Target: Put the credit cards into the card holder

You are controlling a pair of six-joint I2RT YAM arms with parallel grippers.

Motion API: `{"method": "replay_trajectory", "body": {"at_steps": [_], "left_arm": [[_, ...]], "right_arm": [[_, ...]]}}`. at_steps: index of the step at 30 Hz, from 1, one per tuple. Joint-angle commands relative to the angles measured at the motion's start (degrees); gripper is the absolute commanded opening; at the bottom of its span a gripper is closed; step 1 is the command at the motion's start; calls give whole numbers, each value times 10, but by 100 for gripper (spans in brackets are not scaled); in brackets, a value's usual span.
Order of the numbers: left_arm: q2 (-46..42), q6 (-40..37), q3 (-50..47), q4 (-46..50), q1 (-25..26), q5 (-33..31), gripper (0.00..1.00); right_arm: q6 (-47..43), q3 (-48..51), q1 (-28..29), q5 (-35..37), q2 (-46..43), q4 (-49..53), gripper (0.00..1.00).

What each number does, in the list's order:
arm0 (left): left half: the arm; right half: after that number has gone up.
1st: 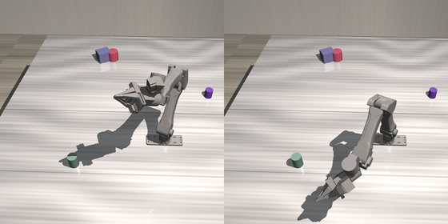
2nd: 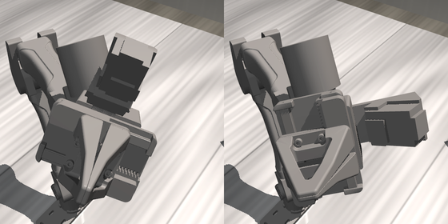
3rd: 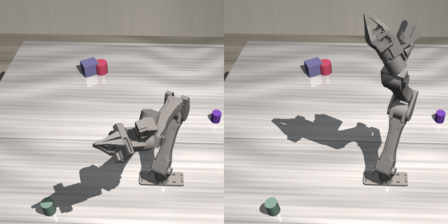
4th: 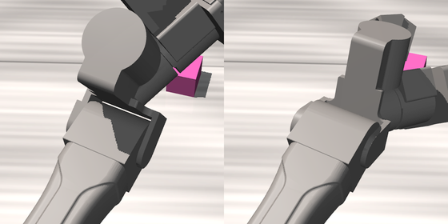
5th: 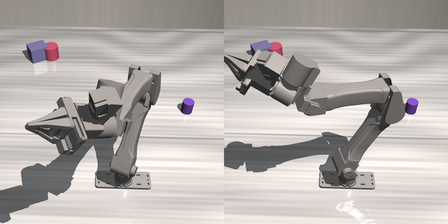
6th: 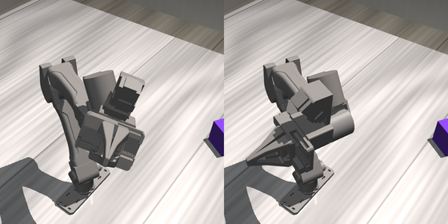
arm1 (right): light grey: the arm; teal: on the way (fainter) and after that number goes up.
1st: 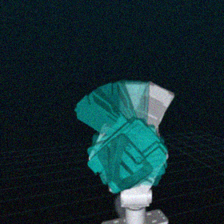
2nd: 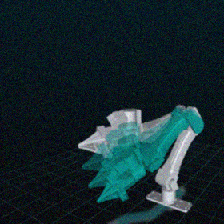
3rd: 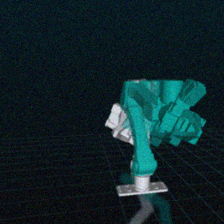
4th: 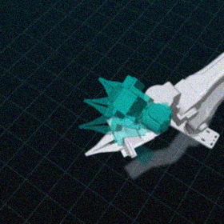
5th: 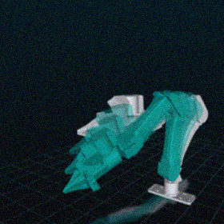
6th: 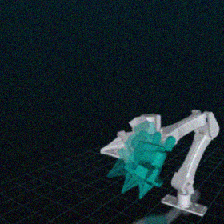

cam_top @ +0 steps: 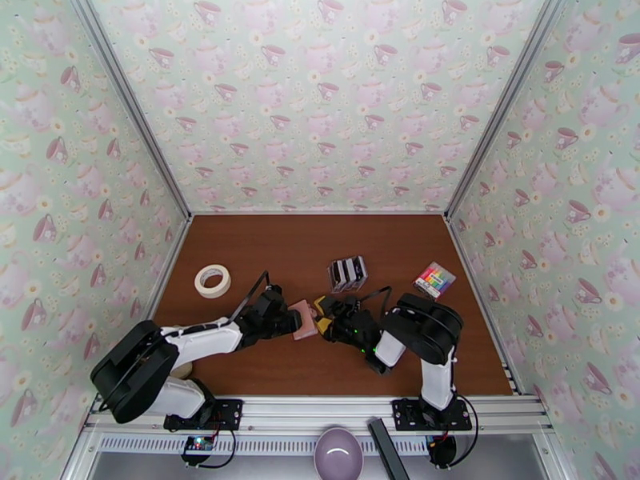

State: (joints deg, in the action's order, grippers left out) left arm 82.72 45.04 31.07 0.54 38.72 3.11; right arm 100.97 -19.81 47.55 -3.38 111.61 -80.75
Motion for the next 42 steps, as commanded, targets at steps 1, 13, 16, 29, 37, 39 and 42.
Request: {"method": "replay_trajectory", "body": {"at_steps": [1, 13, 16, 29, 37, 39, 42], "left_arm": [[4, 4, -32, 6, -4, -23, 63], [-35, 6, -54, 2, -5, -31, 68], [-35, 7, -61, -6, -5, -29, 68], [-33, 12, -71, -9, -4, -29, 65], [-25, 13, -76, -13, -5, -34, 65], [-12, 10, -66, -7, -6, -32, 65], [21, -1, -38, 14, -5, -27, 63]], "right_arm": [[12, 3, -3, 7, 20, 9, 76], [35, -41, 29, 0, -4, 52, 76], [42, -49, 39, 4, 1, 58, 76], [80, -54, 46, 59, 45, 10, 76], [77, -26, 45, 101, 20, 11, 76], [77, -31, 45, 93, 22, 11, 76], [67, -39, 45, 73, 19, 11, 76]]}}
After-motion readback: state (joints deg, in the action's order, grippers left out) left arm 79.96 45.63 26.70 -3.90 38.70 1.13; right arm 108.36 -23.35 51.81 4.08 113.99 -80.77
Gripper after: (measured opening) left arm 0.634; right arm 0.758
